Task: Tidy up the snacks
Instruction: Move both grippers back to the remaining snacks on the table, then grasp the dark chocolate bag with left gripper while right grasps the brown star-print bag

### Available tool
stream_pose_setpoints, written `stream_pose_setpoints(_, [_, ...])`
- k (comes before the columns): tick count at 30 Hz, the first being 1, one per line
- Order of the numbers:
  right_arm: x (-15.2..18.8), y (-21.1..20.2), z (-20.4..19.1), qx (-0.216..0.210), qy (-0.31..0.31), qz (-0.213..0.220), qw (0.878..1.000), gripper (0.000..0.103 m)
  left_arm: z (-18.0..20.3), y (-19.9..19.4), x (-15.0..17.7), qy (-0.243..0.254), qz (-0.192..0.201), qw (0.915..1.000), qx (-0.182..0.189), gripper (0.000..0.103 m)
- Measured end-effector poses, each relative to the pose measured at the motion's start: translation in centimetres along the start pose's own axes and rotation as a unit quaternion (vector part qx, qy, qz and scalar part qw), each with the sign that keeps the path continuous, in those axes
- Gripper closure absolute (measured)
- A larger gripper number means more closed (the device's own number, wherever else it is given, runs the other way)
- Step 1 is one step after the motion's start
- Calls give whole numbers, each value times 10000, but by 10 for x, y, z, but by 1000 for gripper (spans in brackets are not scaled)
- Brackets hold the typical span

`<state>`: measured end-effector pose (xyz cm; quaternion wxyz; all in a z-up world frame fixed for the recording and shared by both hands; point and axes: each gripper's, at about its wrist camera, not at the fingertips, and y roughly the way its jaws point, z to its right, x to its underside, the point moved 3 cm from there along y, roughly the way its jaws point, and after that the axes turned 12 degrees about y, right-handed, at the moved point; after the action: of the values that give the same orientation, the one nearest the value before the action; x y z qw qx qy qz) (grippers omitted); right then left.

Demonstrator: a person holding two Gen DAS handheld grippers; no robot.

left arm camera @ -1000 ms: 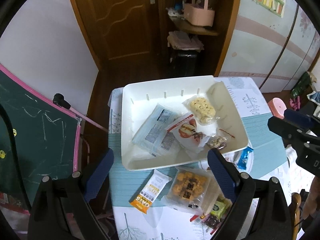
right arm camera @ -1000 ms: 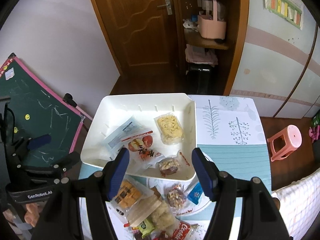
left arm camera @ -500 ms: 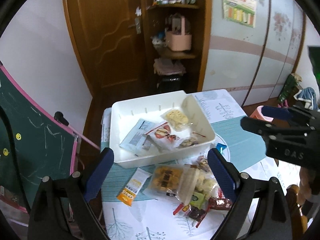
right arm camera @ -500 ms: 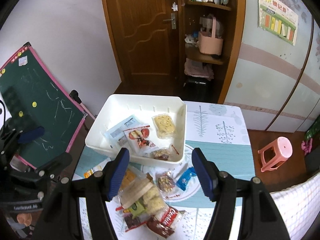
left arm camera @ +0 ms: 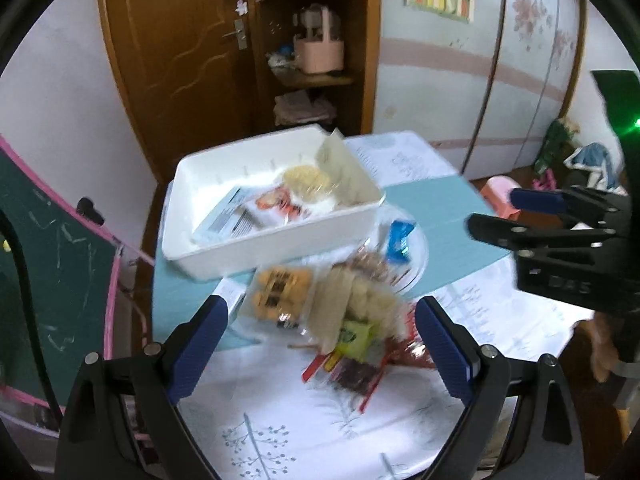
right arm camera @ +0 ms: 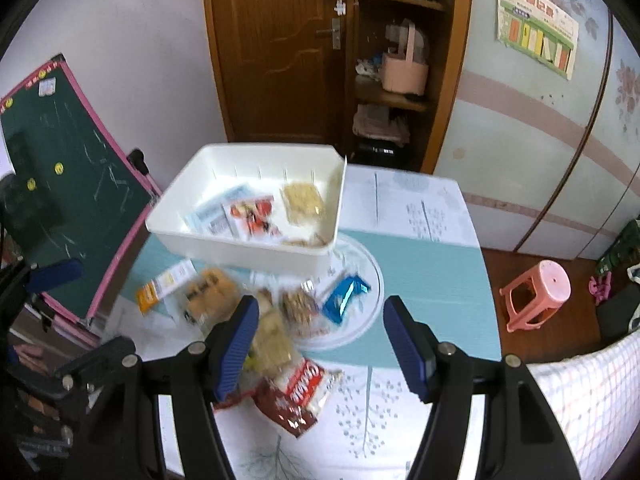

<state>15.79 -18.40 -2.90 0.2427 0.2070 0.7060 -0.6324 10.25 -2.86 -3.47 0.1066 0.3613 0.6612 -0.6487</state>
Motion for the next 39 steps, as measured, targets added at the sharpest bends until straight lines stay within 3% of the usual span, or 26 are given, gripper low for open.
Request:
stream_pose_setpoints(8, [60, 39, 14, 133, -67, -453, 9989, 38, 13, 54, 57, 69, -678, 9974, 218, 9])
stream_pose_setpoints(15, [108, 73, 19, -311, -137, -1007, 9943, 38, 36, 103, 101, 69, -1395, 9888, 527, 9])
stream_pose_setpoints(22, [121, 85, 11, -662, -582, -928, 9918, 38, 34, 121, 108, -280, -1586, 9836, 813, 9])
stream_pose_setpoints(33, [138, 106, -23, -988, -1660, -903, 9770, 38, 26, 132, 106, -392, -1712, 9816, 752, 9])
stream_pose_setpoints(37, [149, 110, -35, -815, -2267, -704, 9680, 49, 24, 135, 106, -413, -1761, 9804, 784, 9])
stream_pose_setpoints(39, [153, 111, -38, -806, -2423, -711, 9642, 63, 25, 137, 105, -390, -1775, 9802, 784, 9])
